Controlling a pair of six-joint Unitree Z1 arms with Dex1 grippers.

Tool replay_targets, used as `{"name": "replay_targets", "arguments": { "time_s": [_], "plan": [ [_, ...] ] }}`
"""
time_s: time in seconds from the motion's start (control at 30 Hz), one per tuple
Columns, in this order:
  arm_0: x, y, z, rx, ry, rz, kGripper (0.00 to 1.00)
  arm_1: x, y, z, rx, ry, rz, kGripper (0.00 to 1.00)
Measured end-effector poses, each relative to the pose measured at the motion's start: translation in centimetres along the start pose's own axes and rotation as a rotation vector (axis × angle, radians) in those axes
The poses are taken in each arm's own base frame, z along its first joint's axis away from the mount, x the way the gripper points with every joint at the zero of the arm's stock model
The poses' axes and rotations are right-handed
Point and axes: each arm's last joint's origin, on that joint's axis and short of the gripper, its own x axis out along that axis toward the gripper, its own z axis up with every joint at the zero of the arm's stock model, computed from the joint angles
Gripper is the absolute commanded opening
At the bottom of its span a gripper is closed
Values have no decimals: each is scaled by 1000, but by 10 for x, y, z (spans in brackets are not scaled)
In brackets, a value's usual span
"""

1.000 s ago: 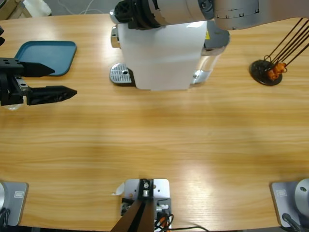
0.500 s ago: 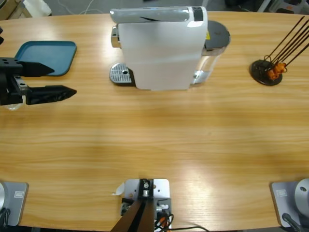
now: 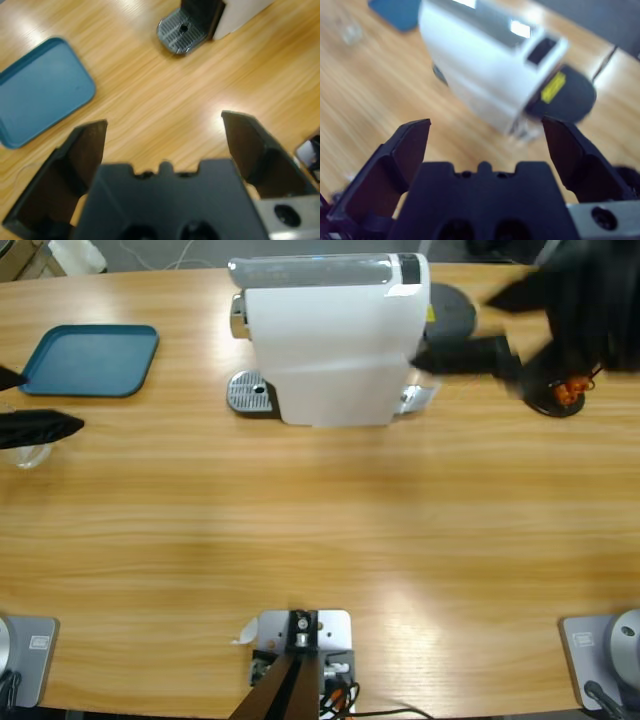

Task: Pour coffee

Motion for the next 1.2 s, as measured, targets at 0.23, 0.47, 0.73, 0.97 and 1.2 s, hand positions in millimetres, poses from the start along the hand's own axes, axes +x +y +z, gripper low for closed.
{"name": "replay_targets", "arguments": {
  "time_s": [0.23, 0.47, 0.73, 0.97, 1.2],
  "plan": [
    [2, 26, -15, -180, 129, 317, 1000, -6, -6, -42, -23, 78, -9, 1000],
    [5, 49, -25, -364, 150, 547, 996, -8, -9, -61, -27, 110, -13, 1000],
    [2, 83, -25, -393, 130, 641, 987, -6, -9, -64, -28, 120, -14, 1000],
    [46, 81, -49, -451, 50, 539, 987, -6, -9, -64, -29, 122, -14, 1000],
    [59, 85, -56, -466, 103, 620, 987, -2, -8, -63, -30, 127, -15, 1000]
  ]
}}
